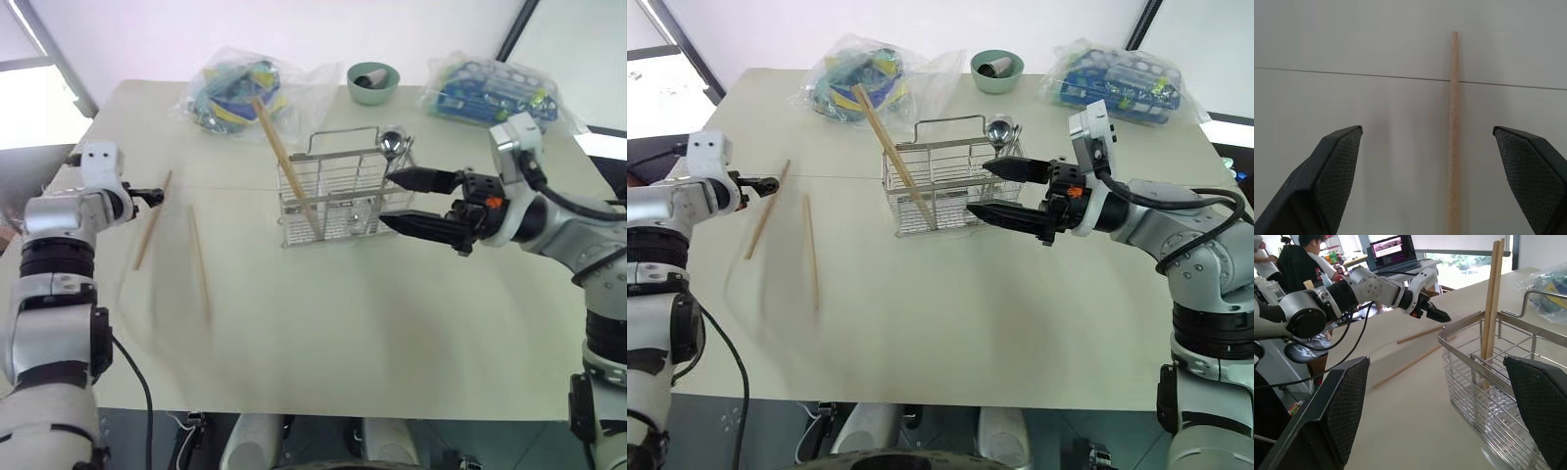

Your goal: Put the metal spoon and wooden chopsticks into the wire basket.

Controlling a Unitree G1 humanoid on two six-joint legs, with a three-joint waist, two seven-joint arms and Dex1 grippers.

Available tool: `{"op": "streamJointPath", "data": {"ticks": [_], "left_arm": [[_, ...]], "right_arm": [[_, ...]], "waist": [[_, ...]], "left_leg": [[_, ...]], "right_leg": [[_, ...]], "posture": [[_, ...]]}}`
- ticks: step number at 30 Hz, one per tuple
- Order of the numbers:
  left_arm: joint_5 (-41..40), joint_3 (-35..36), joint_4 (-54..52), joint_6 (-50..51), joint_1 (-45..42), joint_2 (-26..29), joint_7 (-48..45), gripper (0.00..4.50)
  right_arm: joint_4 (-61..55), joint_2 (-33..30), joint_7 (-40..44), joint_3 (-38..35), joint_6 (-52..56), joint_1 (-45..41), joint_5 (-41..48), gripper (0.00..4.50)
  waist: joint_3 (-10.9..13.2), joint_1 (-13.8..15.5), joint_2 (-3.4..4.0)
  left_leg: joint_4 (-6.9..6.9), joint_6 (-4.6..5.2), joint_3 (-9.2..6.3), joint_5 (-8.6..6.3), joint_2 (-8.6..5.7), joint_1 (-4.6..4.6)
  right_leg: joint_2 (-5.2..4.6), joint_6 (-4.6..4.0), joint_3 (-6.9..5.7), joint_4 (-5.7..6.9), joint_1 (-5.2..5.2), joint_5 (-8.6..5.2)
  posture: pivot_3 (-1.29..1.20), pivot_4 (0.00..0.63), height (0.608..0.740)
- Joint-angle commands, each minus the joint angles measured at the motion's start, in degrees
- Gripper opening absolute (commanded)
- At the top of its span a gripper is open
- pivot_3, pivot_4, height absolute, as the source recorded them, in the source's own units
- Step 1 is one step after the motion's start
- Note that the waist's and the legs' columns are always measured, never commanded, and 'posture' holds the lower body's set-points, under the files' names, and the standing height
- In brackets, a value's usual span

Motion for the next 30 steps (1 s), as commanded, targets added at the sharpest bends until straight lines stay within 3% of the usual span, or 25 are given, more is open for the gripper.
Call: {"op": "streamJointPath", "data": {"ticks": [1,6,8,11,16,21,25,30], "left_arm": [[3.44,-0.67,5.49,-4.38,-3.18,0.21,-1.53,4.50],[5.52,-0.29,12.09,-7.57,-4.87,-0.35,-1.95,4.50],[5.54,0.25,13.58,-8.17,-5.45,-0.43,-2.56,3.97],[6.36,0.00,14.52,-8.96,-6.01,-0.51,-3.67,2.66],[7.09,0.40,14.87,-9.30,-6.27,-0.71,-3.75,0.05],[6.46,3.25,14.70,-14.21,-6.66,0.18,1.74,0.05],[0.30,14.02,13.33,-26.62,-9.98,1.34,12.25,0.05],[-7.91,21.58,3.00,-30.44,-12.21,-1.59,7.62,0.05]], "right_arm": [[-2.72,0.05,-0.95,-2.52,-1.23,0.08,1.33,4.48],[-3.52,-0.22,-1.64,-3.24,-1.44,1.61,1.64,4.48],[-3.68,-0.45,-1.72,-3.55,-1.47,1.94,1.80,4.50],[-3.56,-0.58,-2.14,-3.92,-1.42,1.95,2.02,4.50],[-3.78,-0.60,-2.55,-4.17,-1.44,2.24,2.05,4.50],[-3.72,-0.83,-2.66,-4.66,-1.24,2.62,2.22,4.50],[-2.82,-1.32,-2.79,-5.22,-0.80,2.28,2.29,4.50],[-2.47,-1.90,-2.86,-5.05,-0.07,2.02,2.33,4.50]], "waist": [[0.00,-0.02,0.00],[-0.02,0.10,-0.04],[-0.02,0.10,-0.05],[-0.03,0.00,-0.06],[-0.03,-0.05,-0.06],[-0.03,-0.04,-0.07],[0.00,0.06,-0.20],[-0.05,0.22,-0.35]], "left_leg": [[0.00,0.00,0.00,0.00,0.00,0.00],[0.04,0.01,0.00,0.00,0.00,-0.02],[0.06,0.01,0.00,0.00,-0.01,-0.02],[0.09,0.02,0.01,0.00,-0.02,-0.02],[0.10,0.02,0.01,0.00,-0.01,-0.02],[0.11,0.02,0.01,0.01,-0.01,-0.02],[0.13,0.02,0.00,0.01,0.00,-0.04],[0.26,0.02,-0.02,0.01,-0.06,-0.45]], "right_leg": [[0.00,0.00,0.00,0.02,-0.01,0.00],[0.01,0.05,-0.02,0.04,-0.01,0.03],[0.00,0.07,-0.02,0.05,0.01,0.05],[0.01,0.08,-0.02,0.05,0.01,0.08],[0.01,0.08,-0.02,0.07,0.01,0.08],[0.02,0.08,-0.02,0.07,0.01,0.09],[0.01,0.08,-0.01,0.08,-0.02,0.09],[0.00,0.18,-0.04,0.07,-0.31,0.24]], "posture": [[0.00,0.150,0.697],[0.00,0.150,0.697],[0.00,0.150,0.697],[0.00,0.150,0.697],[0.00,0.150,0.697],[0.00,0.150,0.697],[0.00,0.150,0.697],[0.00,0.150,0.697]]}}
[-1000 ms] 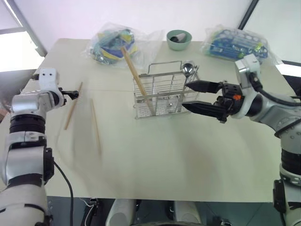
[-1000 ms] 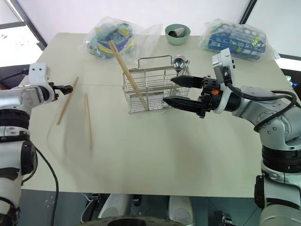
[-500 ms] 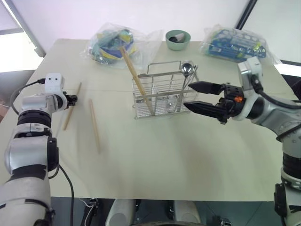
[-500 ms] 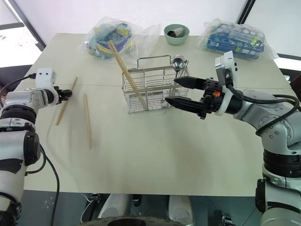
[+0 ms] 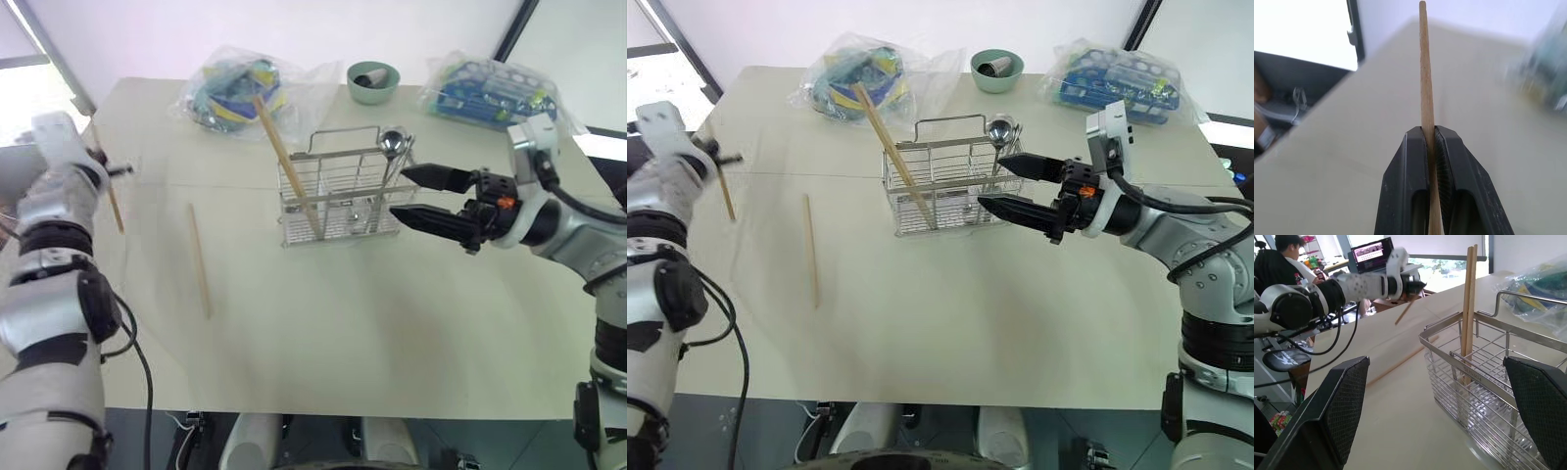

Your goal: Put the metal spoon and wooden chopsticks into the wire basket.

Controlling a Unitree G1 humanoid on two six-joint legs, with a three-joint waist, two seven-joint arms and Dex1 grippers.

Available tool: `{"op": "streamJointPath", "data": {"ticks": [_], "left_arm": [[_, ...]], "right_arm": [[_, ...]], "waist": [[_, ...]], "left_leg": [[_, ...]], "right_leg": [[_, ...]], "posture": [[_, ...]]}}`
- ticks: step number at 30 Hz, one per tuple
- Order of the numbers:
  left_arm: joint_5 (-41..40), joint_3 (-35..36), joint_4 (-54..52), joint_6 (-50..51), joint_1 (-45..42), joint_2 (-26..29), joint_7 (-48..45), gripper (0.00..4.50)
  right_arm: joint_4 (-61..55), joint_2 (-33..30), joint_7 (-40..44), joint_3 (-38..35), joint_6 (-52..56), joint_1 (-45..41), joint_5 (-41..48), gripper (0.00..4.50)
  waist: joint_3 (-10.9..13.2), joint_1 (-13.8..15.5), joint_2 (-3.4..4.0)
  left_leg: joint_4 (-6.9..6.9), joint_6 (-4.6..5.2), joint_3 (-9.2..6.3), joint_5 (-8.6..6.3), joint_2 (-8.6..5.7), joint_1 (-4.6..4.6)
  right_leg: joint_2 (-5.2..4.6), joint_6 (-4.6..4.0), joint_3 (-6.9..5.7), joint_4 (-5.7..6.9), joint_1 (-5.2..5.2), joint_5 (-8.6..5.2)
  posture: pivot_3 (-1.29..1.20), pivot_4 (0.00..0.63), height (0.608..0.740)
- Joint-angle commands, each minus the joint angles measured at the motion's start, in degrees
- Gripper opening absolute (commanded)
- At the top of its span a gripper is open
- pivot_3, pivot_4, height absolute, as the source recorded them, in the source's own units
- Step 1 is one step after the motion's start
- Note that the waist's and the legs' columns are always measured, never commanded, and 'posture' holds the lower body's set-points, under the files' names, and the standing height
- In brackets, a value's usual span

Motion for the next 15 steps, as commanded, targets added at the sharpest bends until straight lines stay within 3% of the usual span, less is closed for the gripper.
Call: {"op": "streamJointPath", "data": {"ticks": [1,5,9,15], "left_arm": [[-7.36,5.43,-9.81,-0.56,-2.08,-1.95,-3.05,0.05],[-20.74,8.15,-32.22,11.89,0.41,-8.91,-6.14,0.05],[-30.10,5.87,-51.56,23.01,3.30,-16.27,-2.76,0.05],[-35.60,1.59,-64.61,28.56,6.77,-25.16,2.03,0.05]], "right_arm": [[-1.20,-1.17,-0.06,-1.55,-0.12,-0.81,1.12,4.50],[-0.90,-0.83,-1.35,-1.61,0.50,-1.02,1.41,4.50],[-1.18,-0.34,-2.58,-1.75,0.84,-0.64,1.66,4.50],[-1.76,0.55,-5.57,-2.36,1.10,0.03,2.13,4.50]], "waist": [[0.00,0.00,0.00],[-0.01,-0.10,-0.01],[-0.01,-0.27,-0.01],[-0.02,-0.62,0.01]], "left_leg": [[0.01,0.01,0.02,0.00,-0.04,0.00],[0.11,0.04,0.01,0.00,-0.07,-0.01],[0.25,0.05,-0.01,0.00,-0.04,-0.03],[0.27,0.07,0.01,-0.01,0.01,0.10]], "right_leg": [[0.00,0.03,0.00,0.00,0.01,0.02],[-0.01,0.07,0.01,-0.01,0.07,0.05],[0.00,0.07,0.04,0.00,0.11,0.05],[0.06,0.06,0.07,0.03,0.23,0.05]], "posture": [[0.00,0.150,0.697],[0.00,0.150,0.697],[0.00,0.150,0.697],[0.00,0.150,0.697]]}}
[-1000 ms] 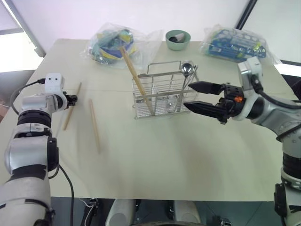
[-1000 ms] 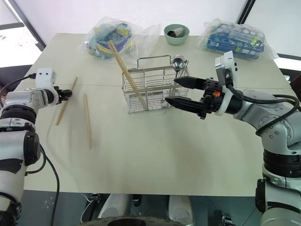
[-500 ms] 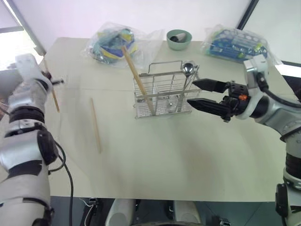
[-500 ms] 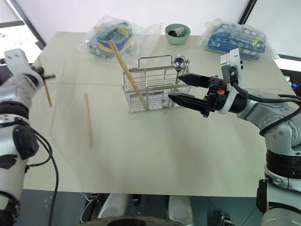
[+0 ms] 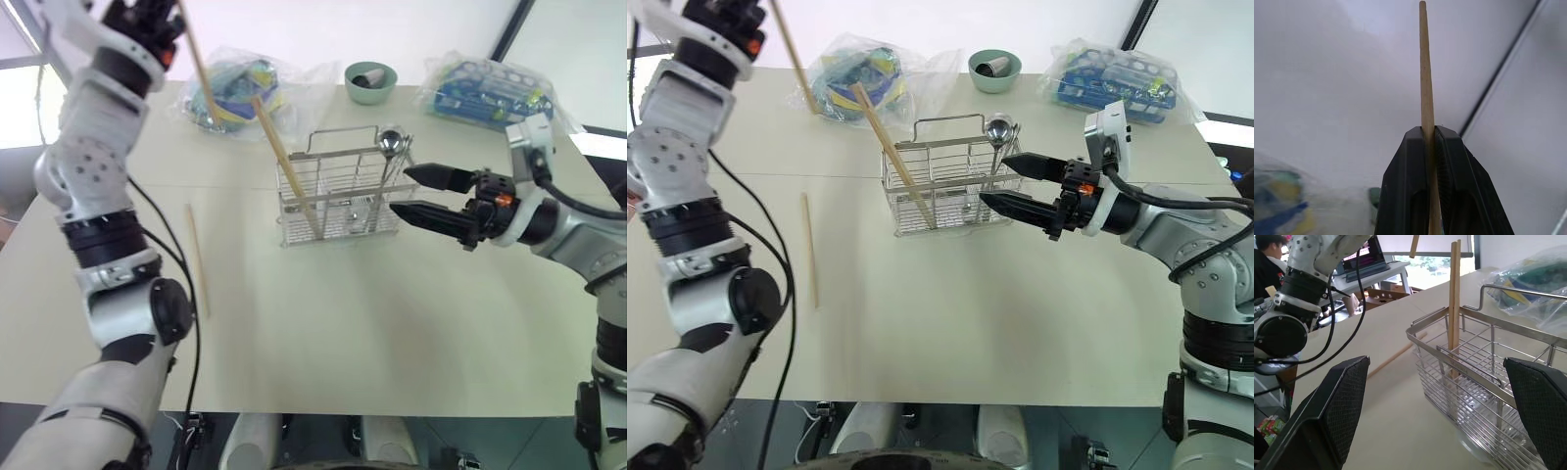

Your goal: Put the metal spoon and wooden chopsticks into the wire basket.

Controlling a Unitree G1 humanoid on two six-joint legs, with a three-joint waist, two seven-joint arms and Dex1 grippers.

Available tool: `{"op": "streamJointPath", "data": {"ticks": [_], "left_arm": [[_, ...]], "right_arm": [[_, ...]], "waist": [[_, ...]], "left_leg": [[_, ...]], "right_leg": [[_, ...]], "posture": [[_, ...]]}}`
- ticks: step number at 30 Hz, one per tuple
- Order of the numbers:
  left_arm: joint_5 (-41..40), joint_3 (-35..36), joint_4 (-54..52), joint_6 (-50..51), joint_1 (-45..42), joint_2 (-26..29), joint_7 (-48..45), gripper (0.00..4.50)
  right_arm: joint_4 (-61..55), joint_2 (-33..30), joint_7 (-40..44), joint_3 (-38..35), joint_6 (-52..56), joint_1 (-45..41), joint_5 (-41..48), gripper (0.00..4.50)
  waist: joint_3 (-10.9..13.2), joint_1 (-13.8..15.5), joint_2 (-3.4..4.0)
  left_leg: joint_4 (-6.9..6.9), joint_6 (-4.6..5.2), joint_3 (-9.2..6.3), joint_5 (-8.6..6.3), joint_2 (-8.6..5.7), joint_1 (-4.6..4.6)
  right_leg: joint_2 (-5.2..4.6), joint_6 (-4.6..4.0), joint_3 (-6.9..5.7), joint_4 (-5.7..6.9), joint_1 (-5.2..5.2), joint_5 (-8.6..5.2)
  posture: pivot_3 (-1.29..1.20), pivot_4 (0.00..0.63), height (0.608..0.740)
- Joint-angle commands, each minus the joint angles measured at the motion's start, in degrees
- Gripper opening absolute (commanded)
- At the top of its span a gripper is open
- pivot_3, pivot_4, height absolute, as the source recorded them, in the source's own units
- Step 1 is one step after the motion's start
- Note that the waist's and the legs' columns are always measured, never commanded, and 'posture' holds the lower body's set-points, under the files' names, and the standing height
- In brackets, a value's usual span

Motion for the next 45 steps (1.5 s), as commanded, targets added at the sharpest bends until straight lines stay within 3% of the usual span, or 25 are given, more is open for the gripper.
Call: {"op": "streamJointPath", "data": {"ticks": [1,6,12,22,25,31,32,36,38,40,43,45], "left_arm": [[-2.09,-2.12,-6.32,1.27,1.68,-2.12,1.90,0.05],[0.94,-5.91,-7.94,-1.55,4.10,-6.12,3.00,0.05],[8.42,-10.77,-2.79,-10.26,3.38,-9.95,0.10,0.05],[16.75,-20.09,-3.64,-14.04,10.54,-12.90,-5.02,0.05],[16.47,-20.09,-5.02,-13.59,11.28,-12.99,-5.75,1.18],[12.39,-18.66,-10.91,-9.13,10.54,-13.17,-4.94,4.22],[11.41,-18.12,-12.21,-8.04,10.12,-13.14,-4.14,4.45],[7.94,-13.40,-15.45,-3.97,7.06,-11.46,1.62,4.45],[8.00,-8.50,-13.29,-0.09,4.49,-8.07,8.46,4.45],[10.73,-5.30,-10.20,4.35,3.00,-4.50,16.13,4.45],[20.06,-7.02,-6.59,13.35,2.54,2.01,25.66,4.45],[23.63,-7.91,-5.39,17.73,2.61,3.41,29.26,4.45]], "right_arm": [[-2.15,0.17,-1.60,-2.56,-0.01,0.14,2.13,4.50],[-2.59,0.01,-3.83,-4.01,0.37,0.74,4.07,4.50],[-2.41,0.54,-6.86,-4.67,0.67,-0.42,5.86,4.50],[-1.01,0.71,-10.17,-5.14,-0.20,-1.61,6.30,4.50],[-1.18,1.07,-10.37,-4.59,-0.38,-1.47,6.02,4.50],[-1.08,1.37,-10.10,-4.16,-0.43,-1.46,5.91,4.50],[-0.87,1.42,-10.13,-4.16,-0.40,-1.62,5.95,4.50],[-0.30,1.67,-9.94,-3.75,-0.65,-1.93,5.36,4.50],[-0.25,1.78,-9.76,-3.58,-0.78,-2.03,5.24,4.50],[-0.20,1.90,-9.56,-3.53,-0.98,-2.01,5.20,4.50],[0.19,2.17,-9.23,-3.58,-1.41,-1.65,5.11,4.50],[0.64,2.49,-9.08,-3.45,-1.68,-1.50,4.93,4.50]], "waist": [[0.00,0.00,0.00],[0.00,0.49,0.00],[0.00,0.61,0.00],[0.00,0.45,0.02],[0.00,0.53,0.02],[0.00,0.57,0.02],[0.00,0.56,0.02],[0.00,0.50,0.02],[0.00,0.39,0.02],[-0.03,0.23,0.07],[-0.06,0.29,0.11],[-0.05,0.51,0.11]], "left_leg": [[0.01,0.01,0.00,0.00,0.01,0.00],[0.19,0.13,0.00,-0.07,0.00,-0.03],[0.51,0.34,0.01,-0.21,0.00,-0.04],[0.53,0.41,0.03,-0.25,0.01,-0.06],[0.54,0.41,0.02,-0.25,0.00,-0.08],[0.54,0.42,0.02,-0.26,-0.01,-0.09],[0.54,0.43,0.02,-0.26,-0.01,-0.08],[0.55,0.43,0.01,-0.26,-0.01,-0.08],[0.54,0.43,0.01,-0.26,0.00,-0.07],[0.54,0.43,0.01,-0.26,0.04,-0.04],[0.52,0.43,0.02,-0.26,0.06,-0.01],[0.54,0.43,0.02,-0.26,0.05,-0.03]], "right_leg": [[0.01,-0.01,0.00,0.00,0.00,0.00],[0.10,-0.01,-0.01,-0.01,0.07,0.00],[0.12,-0.01,-0.01,-0.05,0.26,0.01],[0.09,0.00,-0.01,-0.07,0.24,0.01],[0.08,0.00,-0.01,-0.07,0.23,0.01],[0.02,0.00,-0.02,-0.09,0.24,0.01],[0.02,0.00,-0.02,-0.09,0.25,0.01],[0.04,0.00,-0.02,-0.09,0.25,0.01],[0.05,0.00,-0.03,-0.08,0.24,0.01],[0.15,0.01,-0.02,-0.05,0.23,0.01],[0.21,0.02,-0.01,-0.01,0.23,0.01],[0.24,0.03,-0.01,-0.01,0.24,0.01]], "posture": [[0.00,0.150,0.697],[0.00,0.150,0.697],[0.00,0.150,0.697],[0.00,0.150,0.697],[0.00,0.150,0.697],[0.00,0.150,0.697],[0.00,0.150,0.697],[0.00,0.150,0.697],[0.00,0.150,0.697],[0.00,0.150,0.697],[0.00,0.150,0.697],[0.00,0.150,0.697]]}}
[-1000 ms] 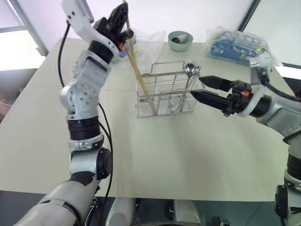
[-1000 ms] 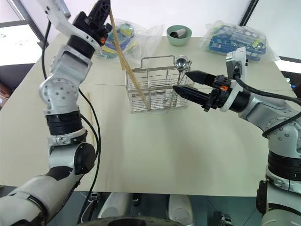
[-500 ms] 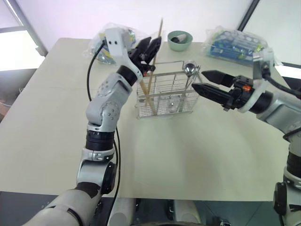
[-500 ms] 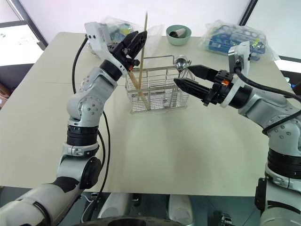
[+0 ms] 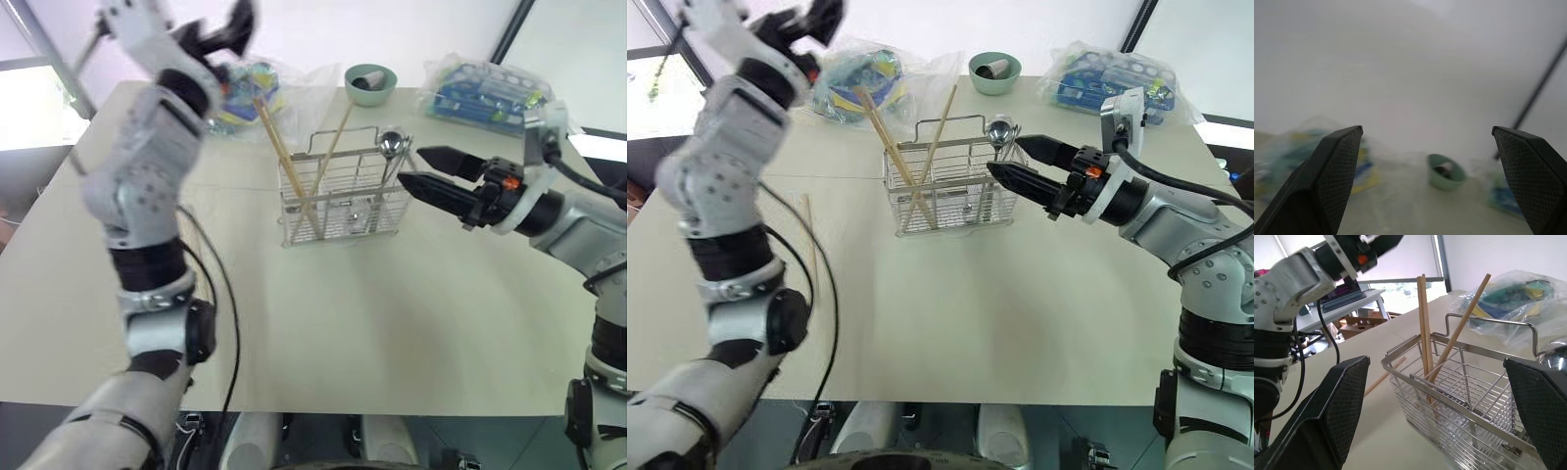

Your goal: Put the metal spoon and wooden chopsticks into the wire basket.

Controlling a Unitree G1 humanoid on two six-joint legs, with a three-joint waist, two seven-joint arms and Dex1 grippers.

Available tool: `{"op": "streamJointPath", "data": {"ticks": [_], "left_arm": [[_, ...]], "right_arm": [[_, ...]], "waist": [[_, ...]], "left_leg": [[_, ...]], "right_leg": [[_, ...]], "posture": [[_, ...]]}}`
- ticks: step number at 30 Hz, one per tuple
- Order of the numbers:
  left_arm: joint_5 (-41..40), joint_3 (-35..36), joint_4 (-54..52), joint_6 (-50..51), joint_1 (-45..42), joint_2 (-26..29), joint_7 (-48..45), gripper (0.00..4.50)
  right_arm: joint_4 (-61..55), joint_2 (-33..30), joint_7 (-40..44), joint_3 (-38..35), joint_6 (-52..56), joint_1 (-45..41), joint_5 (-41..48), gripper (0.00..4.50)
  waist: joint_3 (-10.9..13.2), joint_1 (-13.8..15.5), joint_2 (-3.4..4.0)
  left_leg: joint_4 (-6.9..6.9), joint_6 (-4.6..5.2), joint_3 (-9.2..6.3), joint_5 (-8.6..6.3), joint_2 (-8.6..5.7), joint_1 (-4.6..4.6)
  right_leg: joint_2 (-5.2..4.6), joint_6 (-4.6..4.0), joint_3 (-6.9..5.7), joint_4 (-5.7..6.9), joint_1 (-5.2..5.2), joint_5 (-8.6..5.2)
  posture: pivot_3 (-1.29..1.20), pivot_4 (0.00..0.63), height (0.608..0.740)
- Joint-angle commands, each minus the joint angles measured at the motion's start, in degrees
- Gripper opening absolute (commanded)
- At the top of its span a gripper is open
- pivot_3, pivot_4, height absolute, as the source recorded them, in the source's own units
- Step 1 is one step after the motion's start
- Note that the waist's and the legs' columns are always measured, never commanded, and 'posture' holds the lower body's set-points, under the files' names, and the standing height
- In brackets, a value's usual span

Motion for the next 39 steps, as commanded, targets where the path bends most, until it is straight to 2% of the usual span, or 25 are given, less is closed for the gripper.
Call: {"op": "streamJointPath", "data": {"ticks": [1,8,13,22,30,33,36,38,39], "left_arm": [[6.43,-2.50,0.51,7.31,-0.24,1.69,5.38,4.45],[10.61,-3.58,1.44,19.11,5.40,-3.64,6.92,4.45],[13.14,3.05,0.97,24.98,8.41,-9.35,10.38,4.45],[18.02,4.87,4.71,24.44,9.61,-12.07,9.90,4.45],[19.15,7.68,9.16,23.49,9.86,-14.02,8.49,4.45],[18.51,9.09,8.82,21.54,10.03,-15.10,8.08,3.63],[18.61,9.71,8.21,20.85,9.76,-15.36,7.98,2.21],[18.83,9.85,7.91,20.84,9.48,-15.42,8.02,1.07],[19.08,9.68,7.91,20.62,9.41,-15.18,8.01,0.68]], "right_arm": [[-0.02,0.49,0.64,-0.75,-1.61,-0.77,-0.30,4.50],[1.37,0.62,1.65,0.10,-2.05,-1.62,-1.60,4.50],[2.68,0.66,2.00,-0.17,-2.72,-0.68,-3.23,4.50],[2.40,1.63,0.33,-0.54,-2.97,-0.13,-4.66,4.50],[4.24,2.81,-2.41,-1.35,-3.57,-2.07,-5.65,4.50],[4.06,2.63,-2.25,-1.40,-3.49,-1.74,-5.62,4.50],[4.42,2.50,-2.12,-1.44,-3.40,-1.92,-5.72,4.50],[4.98,2.51,-2.20,-1.47,-3.27,-2.31,-5.70,4.50],[5.29,2.52,-2.19,-1.40,-3.29,-2.51,-5.79,4.50]], "waist": [[0.01,0.29,-0.02],[0.01,1.55,-0.04],[0.01,1.44,-0.04],[0.01,1.74,-0.05],[-0.04,1.61,0.04],[-0.09,1.61,0.11],[-0.09,1.75,0.11],[-0.09,1.76,0.11],[-0.09,1.74,0.11]], "left_leg": [[0.00,0.00,0.00,0.00,-0.02,-0.01],[0.03,-0.01,0.00,-0.03,-0.08,-0.05],[0.02,-0.06,0.01,-0.01,-0.03,-0.09],[0.02,-0.08,0.03,-0.02,-0.06,-0.09],[0.01,-0.09,0.04,-0.03,-0.06,-0.05],[0.01,-0.09,0.05,-0.03,-0.07,-0.03],[0.01,-0.09,0.04,-0.03,-0.07,-0.03],[0.02,-0.08,0.04,-0.03,-0.12,-0.04],[0.02,-0.08,0.04,-0.03,-0.14,-0.04]], "right_leg": [[0.00,0.03,0.01,-0.01,0.00,0.02],[-0.03,0.08,0.07,-0.10,-0.01,0.05],[-0.03,0.08,0.09,-0.07,-0.10,0.05],[-0.07,0.08,0.09,-0.08,-0.08,0.06],[-0.09,0.09,0.09,-0.05,-0.07,0.06],[-0.09,0.09,0.09,-0.05,-0.05,0.06],[-0.10,0.09,0.08,-0.06,-0.03,0.06],[-0.14,0.09,0.08,-0.06,-0.03,0.06],[-0.16,0.09,0.07,-0.06,-0.03,0.06]], "posture": [[0.00,0.150,0.697],[0.00,0.150,0.697],[0.00,0.150,0.697],[0.00,0.150,0.697],[0.00,0.150,0.697],[0.00,0.150,0.697],[0.00,0.150,0.697],[0.00,0.150,0.697],[0.00,0.150,0.697]]}}
